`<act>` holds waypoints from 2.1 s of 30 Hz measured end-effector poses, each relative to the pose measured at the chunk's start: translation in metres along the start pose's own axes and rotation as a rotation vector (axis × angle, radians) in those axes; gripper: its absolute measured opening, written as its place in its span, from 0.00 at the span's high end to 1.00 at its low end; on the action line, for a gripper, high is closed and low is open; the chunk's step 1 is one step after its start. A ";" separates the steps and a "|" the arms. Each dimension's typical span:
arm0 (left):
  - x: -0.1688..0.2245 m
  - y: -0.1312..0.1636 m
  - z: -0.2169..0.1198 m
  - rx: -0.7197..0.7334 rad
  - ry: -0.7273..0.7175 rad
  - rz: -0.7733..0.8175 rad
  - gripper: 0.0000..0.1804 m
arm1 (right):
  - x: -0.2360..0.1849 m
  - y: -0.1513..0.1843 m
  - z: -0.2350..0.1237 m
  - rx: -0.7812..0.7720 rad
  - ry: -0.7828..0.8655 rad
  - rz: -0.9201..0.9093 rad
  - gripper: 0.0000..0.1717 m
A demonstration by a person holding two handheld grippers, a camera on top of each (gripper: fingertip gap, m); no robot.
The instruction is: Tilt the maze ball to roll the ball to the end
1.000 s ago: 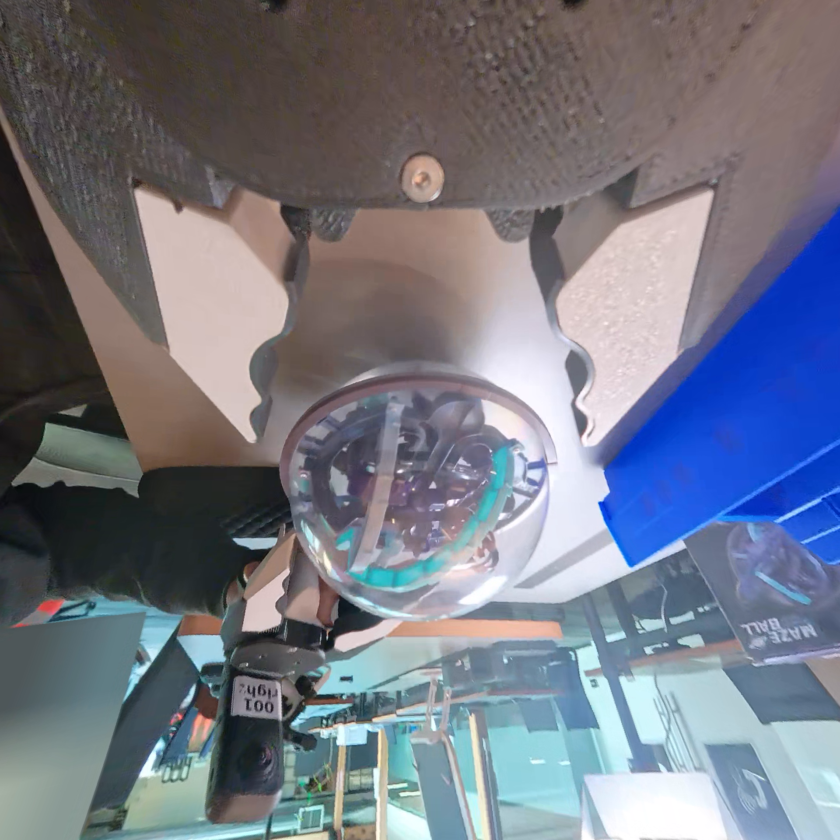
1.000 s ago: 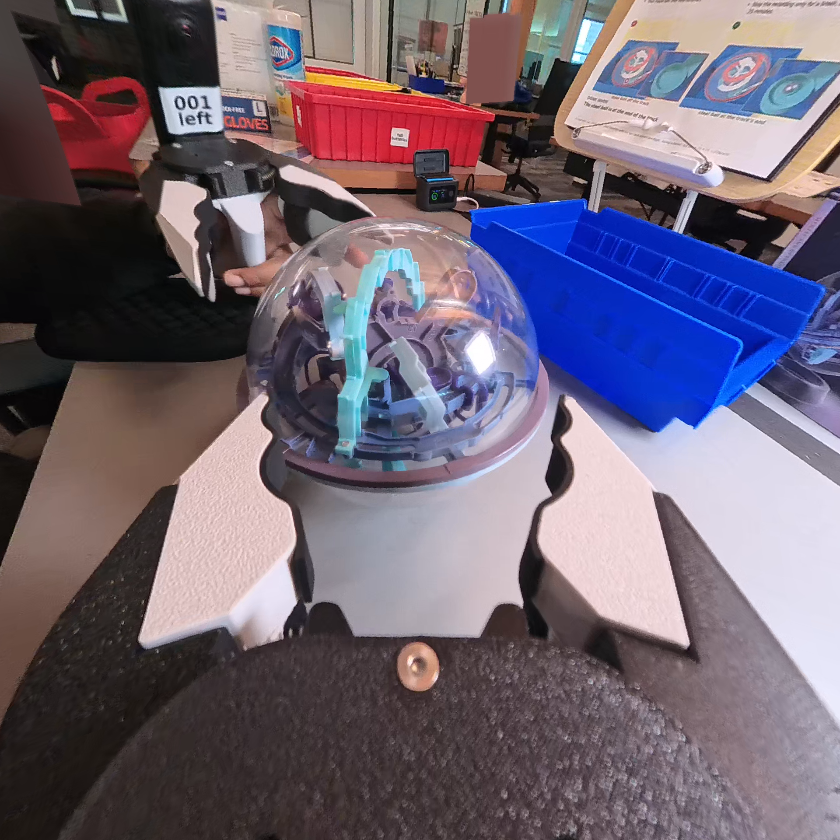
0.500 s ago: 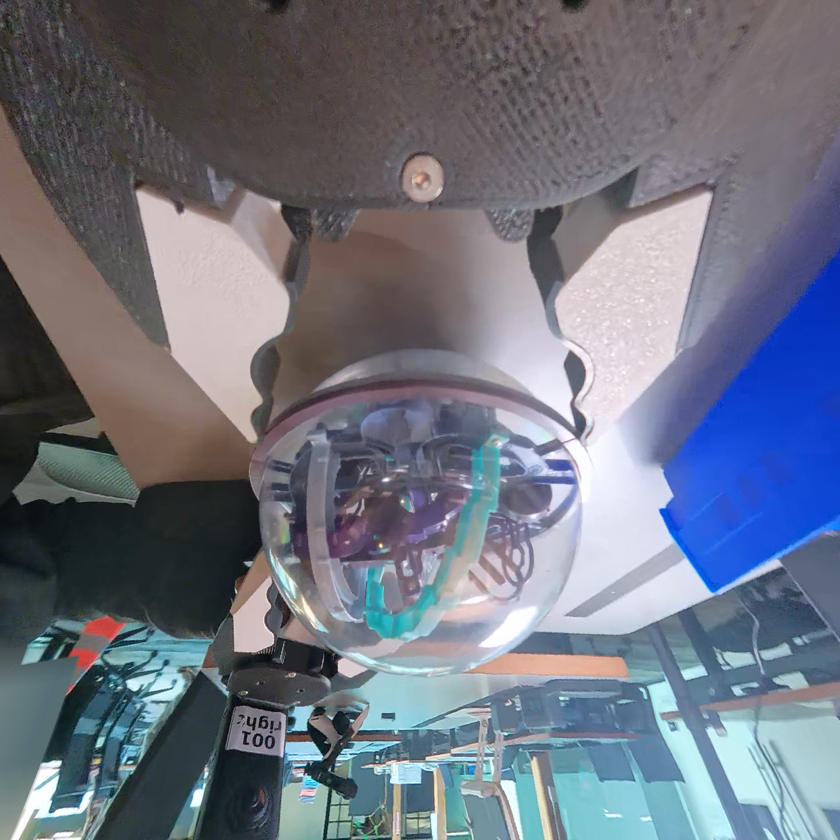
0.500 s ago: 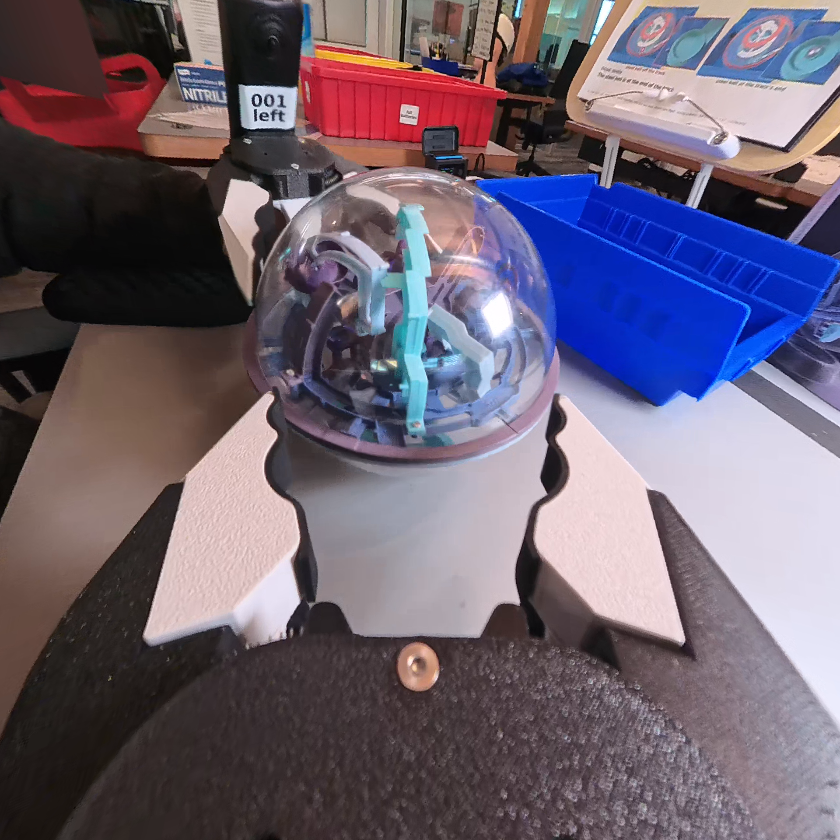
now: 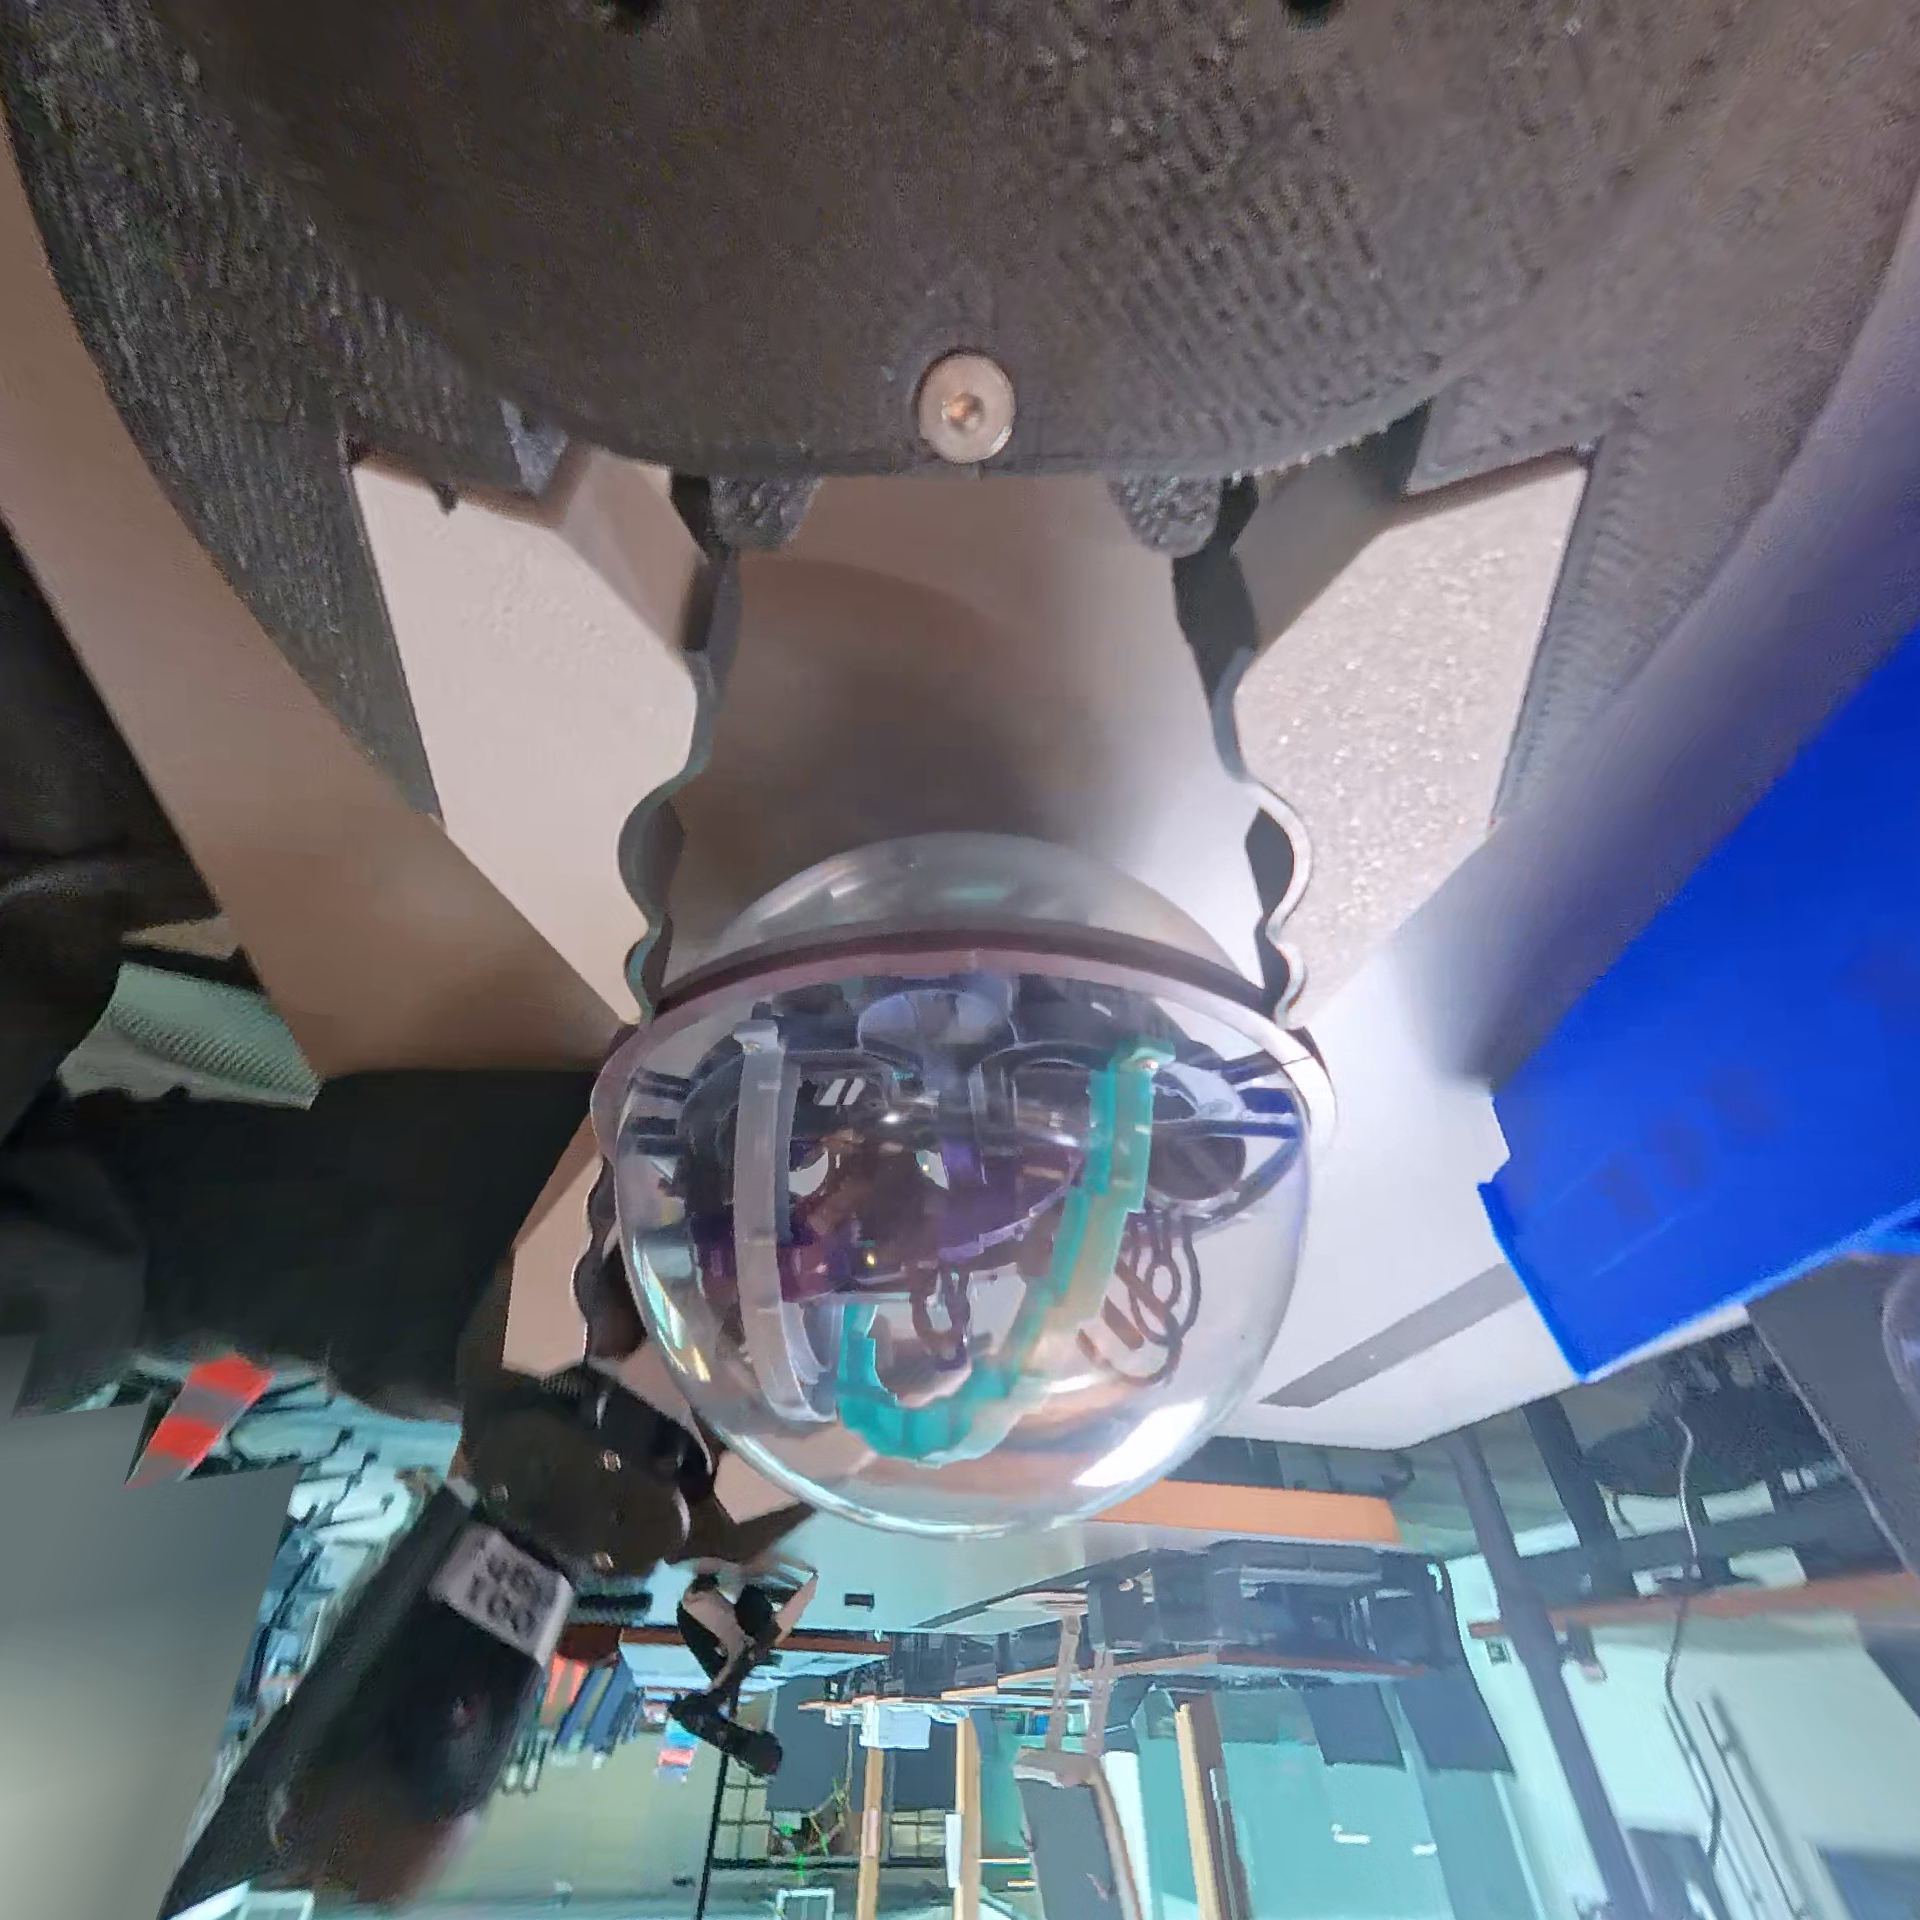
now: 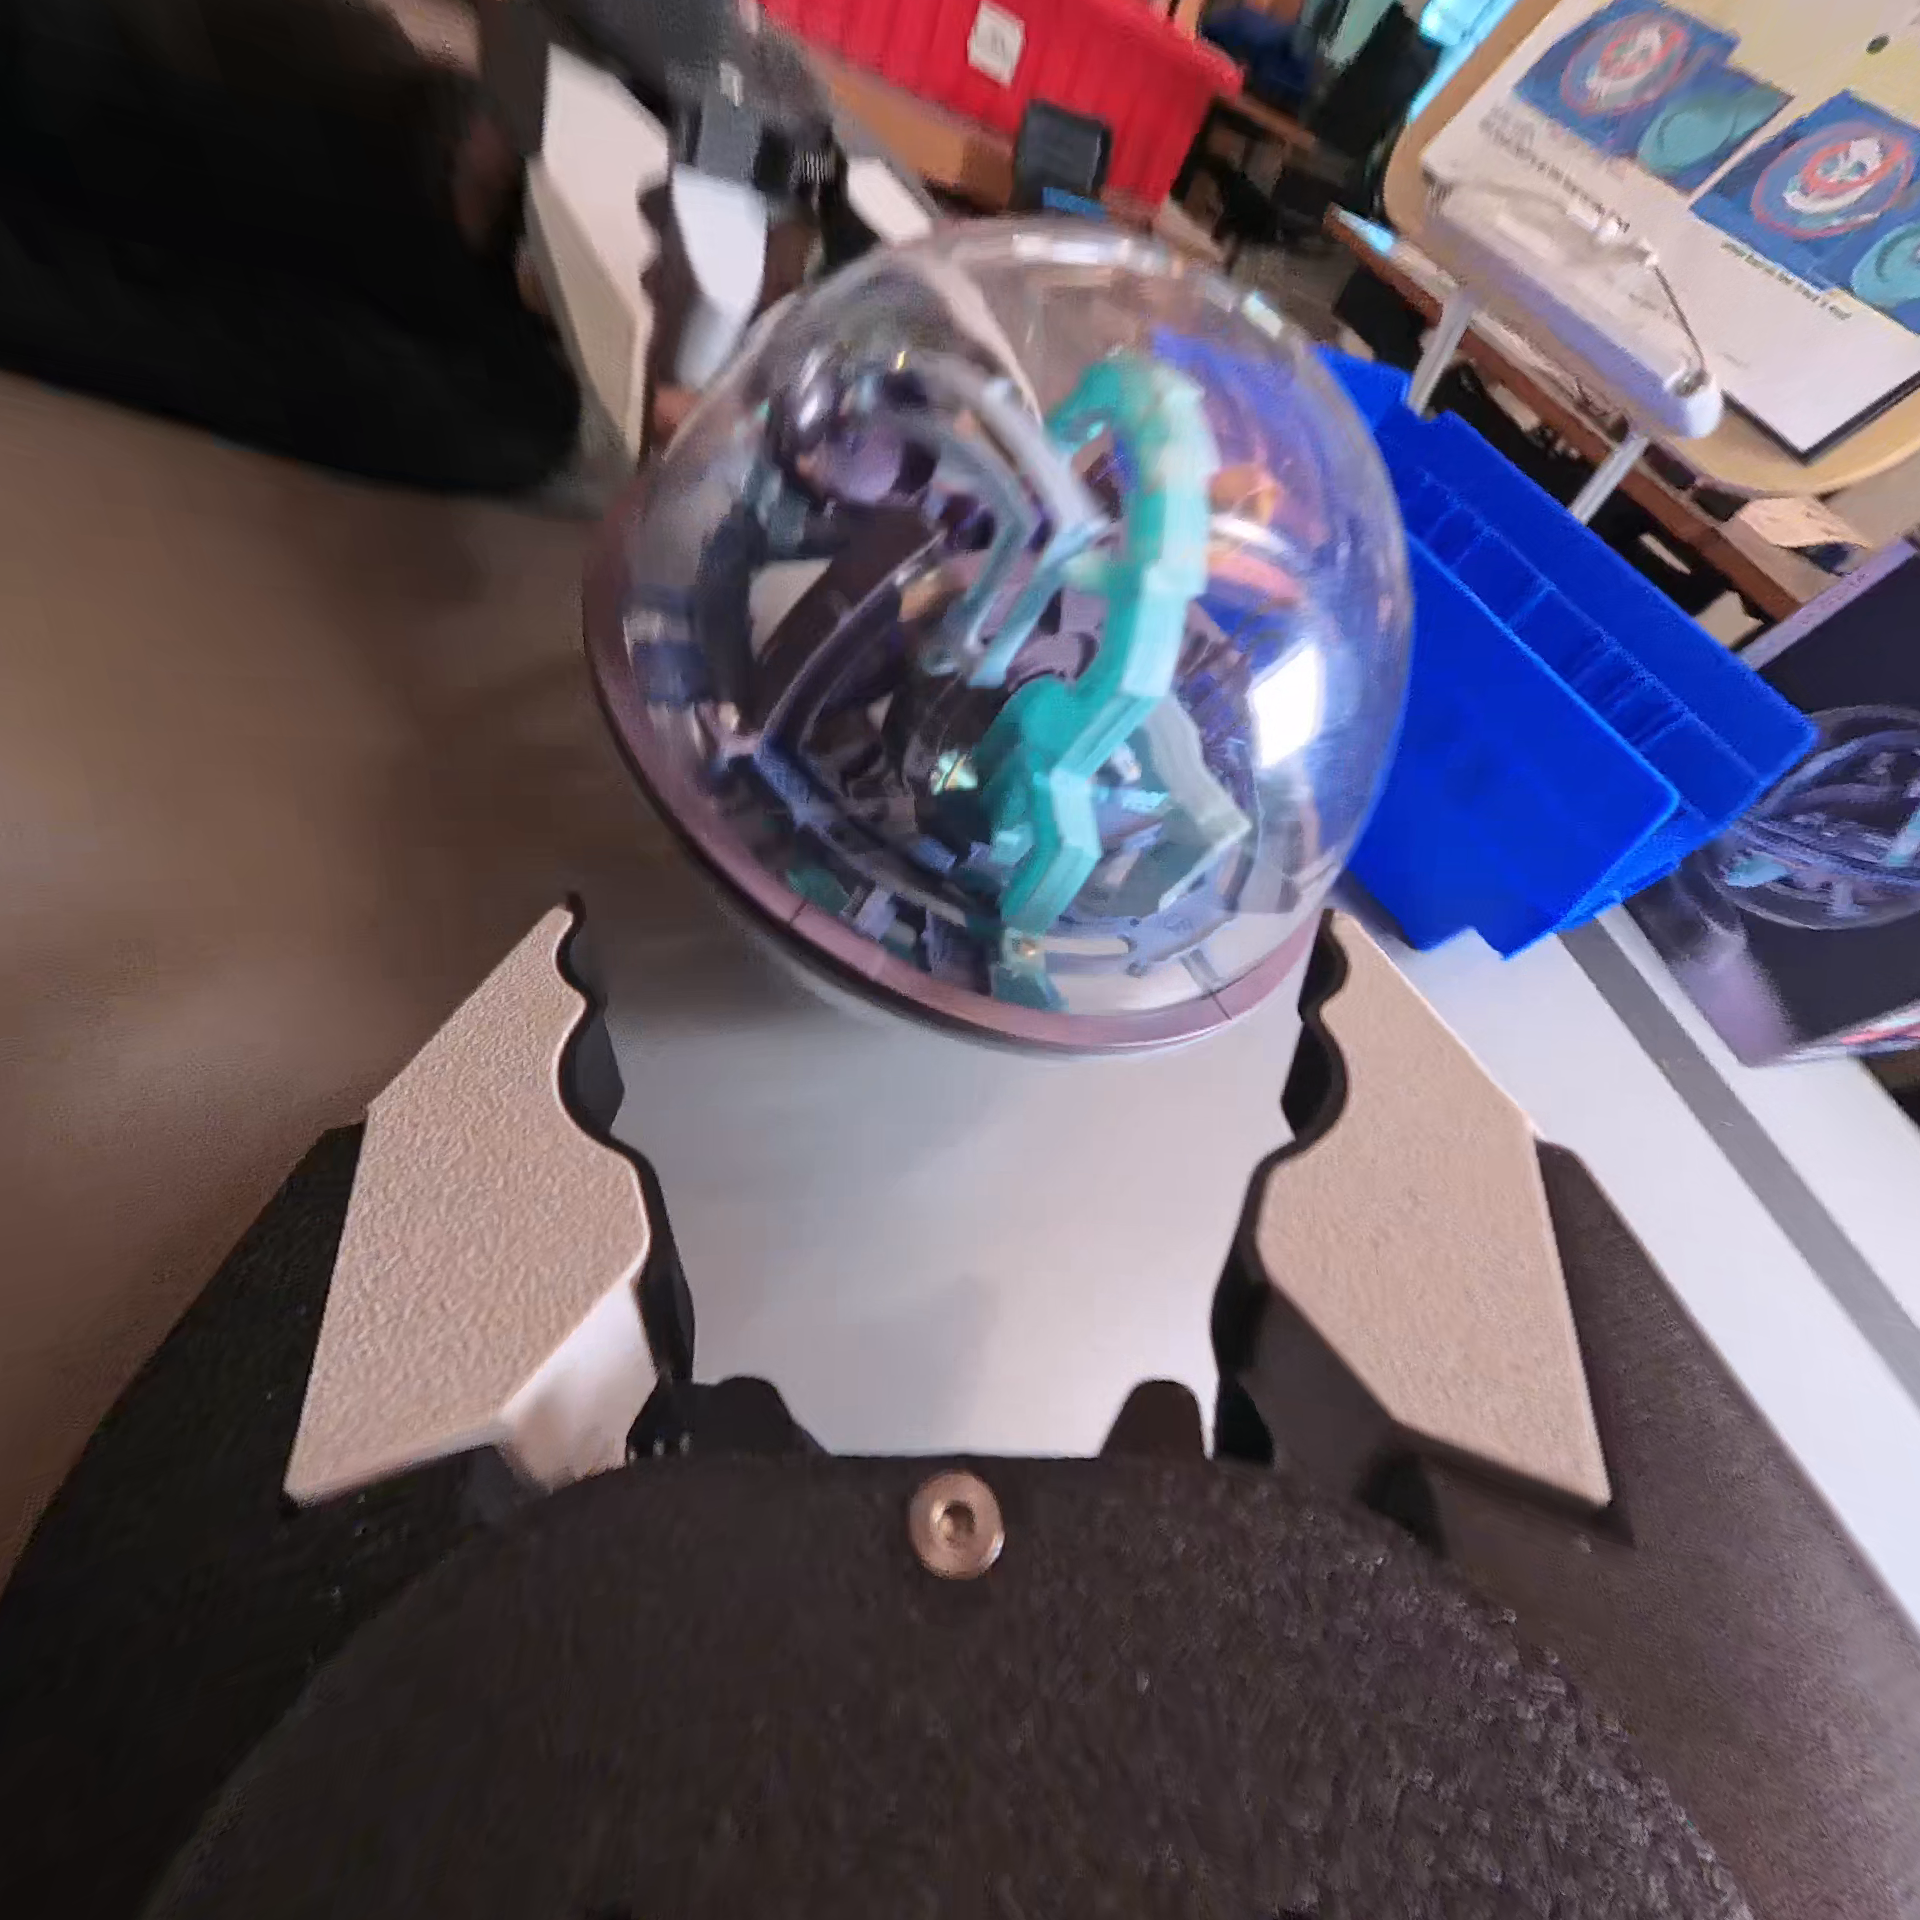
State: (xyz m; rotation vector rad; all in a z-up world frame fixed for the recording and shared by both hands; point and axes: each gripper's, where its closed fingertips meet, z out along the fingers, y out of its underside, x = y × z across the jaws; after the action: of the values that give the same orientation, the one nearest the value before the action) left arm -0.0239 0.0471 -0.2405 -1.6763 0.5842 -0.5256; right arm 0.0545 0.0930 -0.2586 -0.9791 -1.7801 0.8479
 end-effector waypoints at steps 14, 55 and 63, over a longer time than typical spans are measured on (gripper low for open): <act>0.009 -0.005 -0.001 0.000 0.071 0.018 0.23 | 0.017 -0.036 -0.010 0.222 -0.375 0.684 0.50; -0.019 -0.001 -0.007 0.048 0.129 -0.435 0.35 | 0.034 -0.041 0.009 0.299 -0.198 0.593 0.31; -0.046 -0.007 -0.022 0.142 0.084 -0.497 0.43 | 0.048 -0.016 0.012 0.250 -0.186 0.756 0.67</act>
State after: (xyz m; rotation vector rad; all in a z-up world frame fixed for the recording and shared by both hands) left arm -0.0722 0.0606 -0.2309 -1.6678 0.1760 -0.9744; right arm 0.0256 0.1269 -0.2313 -1.4607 -1.3861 1.6293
